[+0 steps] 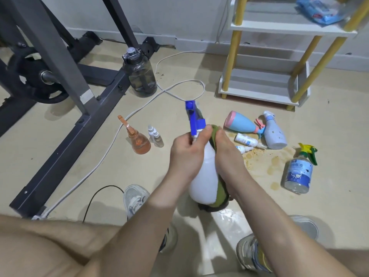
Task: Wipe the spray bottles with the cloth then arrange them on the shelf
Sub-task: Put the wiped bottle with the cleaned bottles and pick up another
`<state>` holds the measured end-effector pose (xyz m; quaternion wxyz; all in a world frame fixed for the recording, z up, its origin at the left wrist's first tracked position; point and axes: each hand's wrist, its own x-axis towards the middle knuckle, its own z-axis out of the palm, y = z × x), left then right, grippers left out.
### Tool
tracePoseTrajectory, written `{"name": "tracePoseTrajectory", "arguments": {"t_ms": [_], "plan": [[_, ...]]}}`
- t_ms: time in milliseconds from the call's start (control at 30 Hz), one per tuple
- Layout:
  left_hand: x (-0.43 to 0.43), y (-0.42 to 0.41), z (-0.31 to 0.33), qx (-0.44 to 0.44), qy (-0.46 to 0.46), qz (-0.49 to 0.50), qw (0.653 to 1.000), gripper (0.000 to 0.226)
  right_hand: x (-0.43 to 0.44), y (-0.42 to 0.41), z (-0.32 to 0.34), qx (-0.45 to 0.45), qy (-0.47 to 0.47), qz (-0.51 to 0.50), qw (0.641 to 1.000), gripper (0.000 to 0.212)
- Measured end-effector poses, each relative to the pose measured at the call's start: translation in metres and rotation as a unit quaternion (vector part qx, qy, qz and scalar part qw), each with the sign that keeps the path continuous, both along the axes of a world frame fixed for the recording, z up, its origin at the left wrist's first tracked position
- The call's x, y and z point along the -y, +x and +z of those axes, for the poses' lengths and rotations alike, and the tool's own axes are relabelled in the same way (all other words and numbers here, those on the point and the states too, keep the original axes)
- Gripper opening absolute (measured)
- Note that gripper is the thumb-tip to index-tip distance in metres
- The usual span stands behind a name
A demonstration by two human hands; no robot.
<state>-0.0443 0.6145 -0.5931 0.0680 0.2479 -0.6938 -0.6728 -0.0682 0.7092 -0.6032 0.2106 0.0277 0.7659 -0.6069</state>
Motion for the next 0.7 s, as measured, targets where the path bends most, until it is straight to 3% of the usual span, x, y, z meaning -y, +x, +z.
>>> {"name": "tracePoseTrajectory", "arguments": {"t_ms": [67, 133, 200, 267, 333, 400, 500, 567, 633, 700], "plan": [[-0.002, 0.002, -0.002, 0.007, -0.013, -0.012, 1.000, 0.047, -0.001, 0.012, 0.000, 0.005, -0.005, 0.011, 1.000, 0.049], [0.001, -0.001, -0.004, 0.020, 0.013, -0.006, 1.000, 0.050, -0.005, 0.033, 0.000, -0.042, 0.006, 0.029, 0.999, 0.034], [0.001, -0.006, -0.006, 0.036, 0.014, -0.001, 0.999, 0.052, -0.007, 0.040, -0.001, -0.052, -0.012, -0.014, 0.998, 0.024], [-0.002, -0.010, -0.008, 0.036, -0.031, 0.020, 0.999, 0.041, -0.007, 0.031, -0.005, 0.020, -0.076, -0.118, 0.990, 0.024], [-0.005, -0.009, -0.004, 0.020, -0.089, 0.013, 0.996, 0.039, -0.006, 0.022, 0.001, 0.139, -0.154, -0.197, 0.958, 0.027], [-0.008, -0.003, 0.001, 0.001, -0.155, -0.061, 0.986, 0.033, -0.007, 0.016, 0.004, 0.203, -0.202, -0.253, 0.924, 0.023], [-0.013, 0.014, -0.003, 0.039, -0.275, -0.209, 0.938, 0.034, -0.013, 0.006, 0.013, 0.208, -0.229, -0.284, 0.907, 0.024], [-0.012, 0.022, -0.012, 0.078, -0.269, -0.231, 0.932, 0.033, -0.013, -0.001, 0.016, 0.181, -0.266, -0.273, 0.907, 0.018], [-0.012, 0.023, -0.017, 0.080, -0.276, -0.207, 0.935, 0.026, -0.012, 0.002, 0.019, 0.144, -0.257, -0.228, 0.928, 0.021], [-0.010, 0.017, -0.017, 0.064, -0.256, -0.141, 0.954, 0.026, -0.008, 0.014, 0.017, 0.087, -0.164, -0.156, 0.970, 0.037]]}}
